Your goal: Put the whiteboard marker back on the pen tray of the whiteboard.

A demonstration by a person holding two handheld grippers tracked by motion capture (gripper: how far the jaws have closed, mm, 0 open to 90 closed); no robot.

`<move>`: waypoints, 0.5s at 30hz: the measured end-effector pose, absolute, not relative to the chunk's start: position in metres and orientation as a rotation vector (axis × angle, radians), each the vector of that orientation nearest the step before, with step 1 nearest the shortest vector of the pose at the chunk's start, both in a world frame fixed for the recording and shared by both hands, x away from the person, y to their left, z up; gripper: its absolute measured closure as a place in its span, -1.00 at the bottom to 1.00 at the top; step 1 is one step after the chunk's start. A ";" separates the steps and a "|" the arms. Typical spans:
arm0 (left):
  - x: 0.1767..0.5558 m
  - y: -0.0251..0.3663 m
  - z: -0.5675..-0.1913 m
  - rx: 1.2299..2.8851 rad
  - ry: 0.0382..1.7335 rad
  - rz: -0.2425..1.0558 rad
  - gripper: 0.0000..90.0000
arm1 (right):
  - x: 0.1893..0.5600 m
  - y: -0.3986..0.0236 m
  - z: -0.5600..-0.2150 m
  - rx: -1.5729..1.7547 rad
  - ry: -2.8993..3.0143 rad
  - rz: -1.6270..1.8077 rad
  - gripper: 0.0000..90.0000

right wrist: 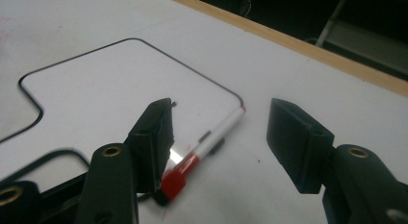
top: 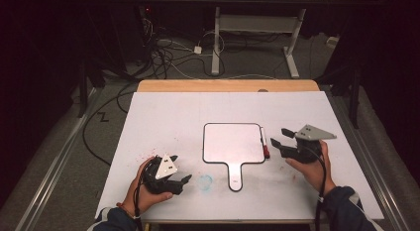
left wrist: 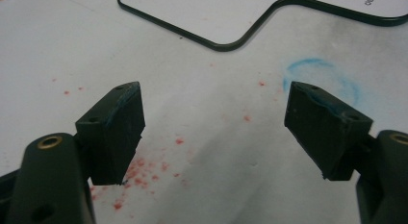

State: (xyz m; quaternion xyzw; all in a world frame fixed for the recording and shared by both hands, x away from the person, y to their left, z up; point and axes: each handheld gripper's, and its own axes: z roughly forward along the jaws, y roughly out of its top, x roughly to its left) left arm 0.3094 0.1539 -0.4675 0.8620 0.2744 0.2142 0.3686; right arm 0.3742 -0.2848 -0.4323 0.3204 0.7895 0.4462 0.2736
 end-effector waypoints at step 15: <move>0.310 0.153 -0.469 2.231 0.719 0.655 -0.57 | 0.316 -0.311 -0.444 0.774 2.078 1.234 -0.39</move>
